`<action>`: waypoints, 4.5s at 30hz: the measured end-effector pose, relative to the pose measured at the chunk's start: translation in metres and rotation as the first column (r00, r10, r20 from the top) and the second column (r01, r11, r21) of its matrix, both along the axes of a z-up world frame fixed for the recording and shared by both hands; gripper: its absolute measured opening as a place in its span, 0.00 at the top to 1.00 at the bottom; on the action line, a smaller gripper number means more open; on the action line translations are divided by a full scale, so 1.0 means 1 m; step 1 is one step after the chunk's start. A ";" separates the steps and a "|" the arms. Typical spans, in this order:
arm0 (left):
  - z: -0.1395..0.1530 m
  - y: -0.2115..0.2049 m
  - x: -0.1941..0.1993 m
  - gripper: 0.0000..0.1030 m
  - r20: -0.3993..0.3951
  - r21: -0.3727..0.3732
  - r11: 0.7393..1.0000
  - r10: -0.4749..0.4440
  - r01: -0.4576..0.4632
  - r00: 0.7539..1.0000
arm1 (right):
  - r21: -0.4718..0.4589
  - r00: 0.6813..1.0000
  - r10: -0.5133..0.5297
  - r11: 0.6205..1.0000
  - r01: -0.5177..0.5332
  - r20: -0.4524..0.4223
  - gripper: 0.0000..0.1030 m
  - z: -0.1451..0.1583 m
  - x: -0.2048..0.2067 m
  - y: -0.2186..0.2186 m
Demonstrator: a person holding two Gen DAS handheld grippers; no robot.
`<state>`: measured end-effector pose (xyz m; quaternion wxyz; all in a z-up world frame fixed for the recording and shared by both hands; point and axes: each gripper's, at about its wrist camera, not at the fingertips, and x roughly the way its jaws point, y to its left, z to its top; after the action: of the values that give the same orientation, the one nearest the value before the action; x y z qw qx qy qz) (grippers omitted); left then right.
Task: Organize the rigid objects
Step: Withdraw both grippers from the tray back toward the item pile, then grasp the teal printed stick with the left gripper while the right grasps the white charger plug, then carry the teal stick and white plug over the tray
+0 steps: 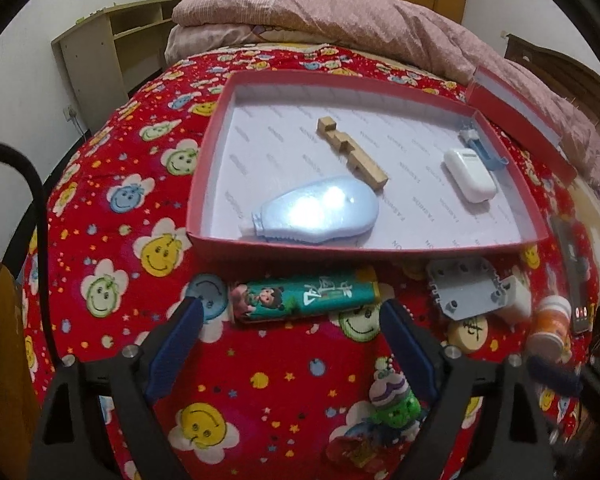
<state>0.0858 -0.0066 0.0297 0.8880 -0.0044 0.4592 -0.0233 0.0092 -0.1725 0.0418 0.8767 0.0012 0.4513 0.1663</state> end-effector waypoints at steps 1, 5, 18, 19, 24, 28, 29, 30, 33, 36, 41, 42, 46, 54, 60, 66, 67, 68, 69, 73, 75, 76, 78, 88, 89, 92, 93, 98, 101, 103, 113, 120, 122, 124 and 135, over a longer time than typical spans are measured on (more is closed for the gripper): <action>-0.003 -0.001 0.002 0.10 -0.005 -0.001 1.000 0.001 -0.001 1.000 | -0.006 1.000 0.009 1.000 -0.009 0.001 0.62 -0.003 -0.003 0.003; -0.008 -0.002 0.006 0.09 -0.009 0.005 1.000 0.010 -0.010 1.000 | -0.031 1.000 0.030 0.999 -0.030 0.005 0.61 -0.011 -0.010 0.010; -0.011 -0.007 0.012 0.07 0.030 0.002 0.998 0.059 -0.059 0.998 | -0.012 0.999 0.041 0.999 -0.040 0.016 0.57 -0.022 -0.013 0.014; -0.011 -0.008 0.011 0.07 0.031 0.009 0.998 0.057 -0.057 0.998 | -0.011 0.999 0.042 0.999 -0.042 0.018 0.56 -0.023 -0.013 0.014; -0.010 -0.010 0.009 0.17 0.047 0.030 0.998 0.049 -0.050 0.998 | 0.002 0.999 0.039 0.999 -0.040 0.025 0.55 -0.023 -0.015 0.014; -0.009 -0.008 0.007 0.17 0.044 0.027 0.999 0.042 -0.043 0.998 | 0.006 0.999 0.038 0.999 -0.038 0.027 0.55 -0.022 -0.017 0.014; -0.009 -0.008 0.006 0.17 0.042 0.027 0.999 0.038 -0.039 0.998 | 0.006 0.999 0.038 0.999 -0.038 0.028 0.55 -0.022 -0.017 0.014; -0.009 -0.008 0.004 0.18 0.040 0.027 0.999 0.033 -0.034 0.999 | 0.007 0.999 0.038 0.999 -0.038 0.028 0.55 -0.022 -0.017 0.014; -0.008 -0.007 -0.002 0.18 0.040 0.036 0.999 0.021 -0.023 0.999 | 0.013 0.999 0.036 0.999 -0.036 0.028 0.55 -0.022 -0.017 0.013; -0.007 -0.002 -0.012 0.18 0.052 0.058 0.998 0.017 -0.020 0.999 | 0.028 0.999 0.024 0.999 -0.025 0.023 0.55 -0.020 -0.014 0.009; -0.011 0.009 -0.018 0.17 0.046 0.049 0.998 0.031 -0.033 0.998 | 0.036 0.999 -0.041 0.999 0.040 0.021 0.55 -0.017 -0.001 -0.004; -0.012 0.011 -0.018 0.17 0.042 0.043 0.998 0.032 -0.034 0.999 | 0.045 0.998 -0.054 0.998 0.053 0.019 0.55 -0.015 0.003 -0.007; -0.013 0.012 -0.020 0.17 0.054 0.035 0.999 0.029 -0.031 0.998 | 0.040 0.996 -0.081 0.996 0.079 0.047 0.55 -0.006 0.017 -0.013; -0.014 0.013 -0.023 0.17 0.070 0.032 0.999 0.022 -0.025 0.997 | 0.000 0.993 -0.096 0.995 0.096 0.074 0.55 -0.006 0.044 -0.019; -0.014 0.013 -0.023 0.17 0.073 0.032 0.999 0.020 -0.023 0.997 | -0.023 0.994 -0.077 0.997 0.079 0.075 0.55 -0.015 0.048 -0.013; -0.014 0.013 -0.023 0.17 0.076 0.033 0.999 0.020 -0.022 0.997 | -0.004 0.993 -0.085 0.996 0.085 0.087 0.62 -0.017 0.044 -0.017; -0.014 0.013 -0.023 0.17 0.076 0.032 0.999 0.019 -0.022 0.997 | 0.005 0.993 -0.087 0.996 0.087 0.084 0.62 -0.017 0.043 -0.018; -0.014 0.013 -0.023 0.17 0.075 0.033 0.999 0.019 -0.022 0.997 | 0.009 0.993 -0.088 0.996 0.088 0.083 0.62 -0.017 0.042 -0.018; -0.014 0.013 -0.023 0.17 0.074 0.032 0.999 0.019 -0.021 0.997 | 0.011 0.993 -0.089 0.996 0.089 0.083 0.62 -0.017 0.041 -0.018; -0.010 0.015 -0.026 0.17 0.067 0.011 1.000 0.016 -0.017 0.998 | 0.032 0.993 -0.085 0.996 0.082 0.076 0.63 -0.015 0.035 -0.018; -0.006 0.015 -0.029 0.17 0.075 0.008 1.000 0.015 -0.016 0.997 | 0.038 0.994 -0.079 0.996 0.077 0.078 0.63 -0.013 0.032 -0.018; -0.004 0.014 -0.030 0.17 0.082 0.012 1.000 0.015 -0.016 0.997 | 0.039 0.994 -0.077 0.996 0.074 0.081 0.63 -0.012 0.030 -0.017; 0.001 0.014 -0.033 0.17 0.093 0.014 1.000 0.012 -0.014 0.996 | 0.045 0.994 -0.075 0.996 0.072 0.085 0.63 -0.009 0.027 -0.017; 0.019 0.011 -0.041 0.17 0.109 -0.006 1.000 0.010 -0.009 0.994 | 0.064 0.991 -0.066 0.996 0.059 0.114 0.63 0.007 0.016 -0.015; 0.021 0.011 -0.041 0.17 0.109 -0.007 1.000 0.009 -0.008 0.994 | 0.066 0.991 -0.066 0.996 0.059 0.116 0.63 0.009 0.015 -0.015; 0.025 0.010 -0.044 0.17 0.115 -0.008 1.000 0.006 -0.005 0.993 | 0.078 0.991 -0.064 0.995 0.055 0.118 0.63 0.012 0.014 -0.015; 0.026 0.010 -0.045 0.17 0.118 -0.007 1.000 0.006 -0.005 0.993 | 0.082 0.991 -0.064 0.995 0.055 0.117 0.63 0.013 0.013 -0.016; 0.031 0.010 -0.045 0.17 0.120 -0.001 1.000 0.009 -0.009 0.993 | 0.075 0.990 -0.064 0.996 0.055 0.125 0.62 0.017 0.012 -0.016; 0.033 0.008 -0.044 0.17 0.120 0.002 1.000 0.007 -0.007 0.993 | 0.071 0.989 -0.065 0.996 0.056 0.130 0.63 0.020 0.013 -0.016; 0.035 0.006 -0.041 0.17 0.120 0.002 1.000 0.000 0.000 0.993 | 0.072 0.989 -0.065 0.996 0.056 0.130 0.63 0.022 0.014 -0.016; 0.045 -0.002 -0.011 0.18 0.125 0.018 1.000 -0.024 0.022 0.992 | 0.071 0.985 -0.072 0.996 0.061 0.158 0.63 0.040 0.035 -0.020; 0.056 -0.014 0.017 0.18 0.150 0.034 0.998 -0.052 0.047 0.987 | 0.070 0.983 -0.085 0.995 0.074 0.161 0.63 0.048 0.062 -0.021; 0.055 -0.017 0.025 0.18 0.151 0.038 0.998 -0.057 0.051 0.987 | 0.070 0.984 -0.091 0.994 0.081 0.154 0.63 0.047 0.071 -0.021; 0.054 -0.019 0.033 0.18 0.148 0.046 0.998 -0.057 0.050 0.987 | 0.065 0.984 -0.095 0.994 0.086 0.150 0.63 0.046 0.078 -0.021; 0.038 -0.020 0.063 0.18 0.120 0.052 0.998 -0.046 0.040 0.992 | 0.054 0.986 -0.120 0.992 0.114 0.115 0.63 0.032 0.113 -0.023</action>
<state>0.1486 -0.0264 0.0677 0.9134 0.0291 0.4049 -0.0310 0.1217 -0.1956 0.0738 0.9099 0.0388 0.3936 0.1249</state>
